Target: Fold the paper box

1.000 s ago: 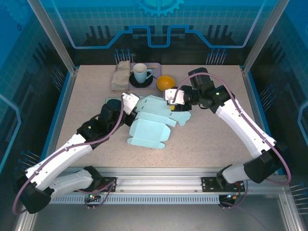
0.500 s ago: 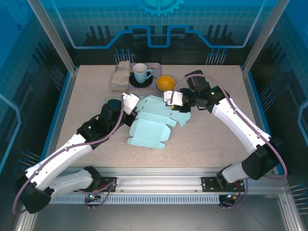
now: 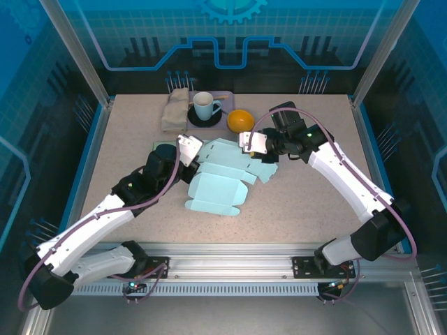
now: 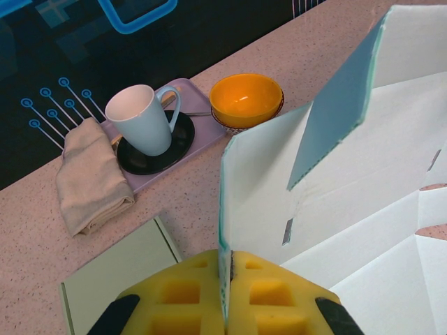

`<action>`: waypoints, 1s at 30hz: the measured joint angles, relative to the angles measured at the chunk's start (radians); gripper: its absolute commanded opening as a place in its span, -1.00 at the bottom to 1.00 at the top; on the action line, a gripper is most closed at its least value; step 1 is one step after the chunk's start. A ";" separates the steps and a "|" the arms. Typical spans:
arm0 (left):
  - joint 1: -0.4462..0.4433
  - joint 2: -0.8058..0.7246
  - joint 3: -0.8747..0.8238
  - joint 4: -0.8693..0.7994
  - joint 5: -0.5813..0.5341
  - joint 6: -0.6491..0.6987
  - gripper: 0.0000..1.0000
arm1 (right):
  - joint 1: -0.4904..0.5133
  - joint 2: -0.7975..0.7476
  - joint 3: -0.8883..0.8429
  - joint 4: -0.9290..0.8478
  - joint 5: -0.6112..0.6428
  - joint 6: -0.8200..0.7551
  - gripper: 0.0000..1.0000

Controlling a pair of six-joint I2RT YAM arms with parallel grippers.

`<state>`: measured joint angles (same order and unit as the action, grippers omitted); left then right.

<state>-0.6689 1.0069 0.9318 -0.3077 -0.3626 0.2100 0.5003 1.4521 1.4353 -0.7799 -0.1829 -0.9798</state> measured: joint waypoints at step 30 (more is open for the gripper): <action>-0.012 0.013 0.000 -0.005 -0.002 -0.013 -0.74 | -0.013 -0.002 0.020 -0.022 0.001 0.009 -1.00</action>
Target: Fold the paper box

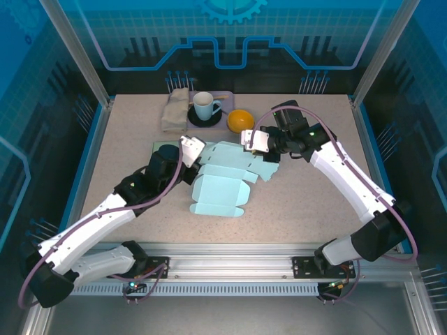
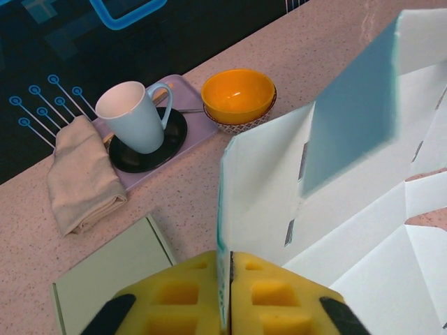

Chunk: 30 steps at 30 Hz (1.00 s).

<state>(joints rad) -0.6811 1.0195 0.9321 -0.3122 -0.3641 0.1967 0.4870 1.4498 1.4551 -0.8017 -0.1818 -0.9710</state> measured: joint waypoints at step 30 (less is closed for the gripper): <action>0.109 0.196 0.167 -0.026 0.438 -0.063 0.11 | -0.005 0.030 0.020 -0.038 0.011 -0.131 -1.00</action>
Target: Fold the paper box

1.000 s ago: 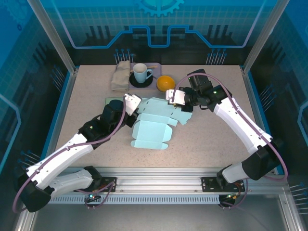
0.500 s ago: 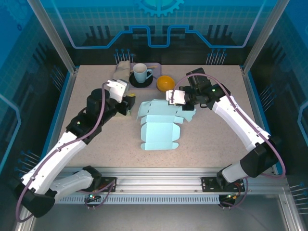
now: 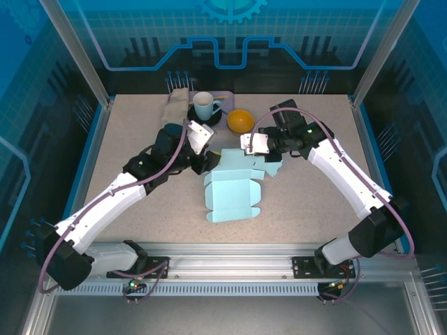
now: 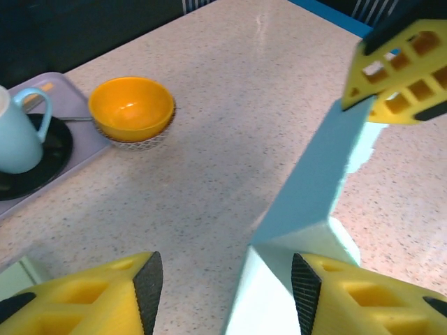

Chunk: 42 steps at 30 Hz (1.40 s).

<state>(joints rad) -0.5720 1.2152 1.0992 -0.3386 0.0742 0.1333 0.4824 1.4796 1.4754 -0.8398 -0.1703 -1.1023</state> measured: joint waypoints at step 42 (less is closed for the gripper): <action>-0.084 0.116 -0.308 0.197 -0.050 -0.807 0.17 | -0.045 0.379 0.022 0.028 0.127 0.124 -1.00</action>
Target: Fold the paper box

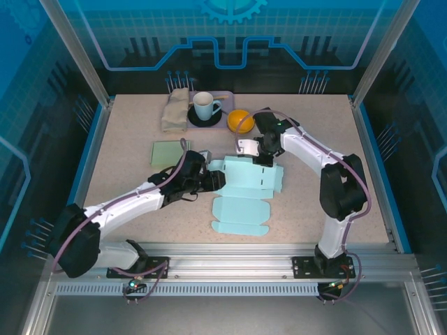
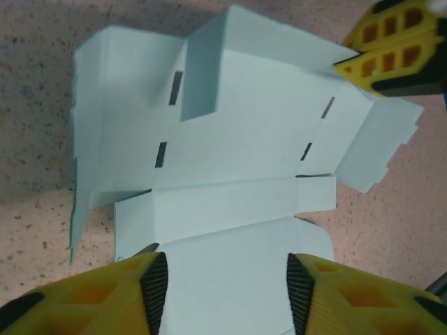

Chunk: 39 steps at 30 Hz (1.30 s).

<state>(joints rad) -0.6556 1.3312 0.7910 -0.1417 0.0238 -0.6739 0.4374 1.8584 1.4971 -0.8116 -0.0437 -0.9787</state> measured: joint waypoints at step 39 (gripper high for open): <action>-0.039 0.286 0.013 0.196 0.010 -0.184 0.23 | -0.009 -0.054 -0.080 0.080 -0.035 0.048 -1.00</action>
<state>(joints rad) -0.6949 1.6176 0.8036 0.0540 0.0338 -0.8581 0.4282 1.8046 1.4166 -0.7311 -0.0784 -0.9302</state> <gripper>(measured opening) 0.617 0.044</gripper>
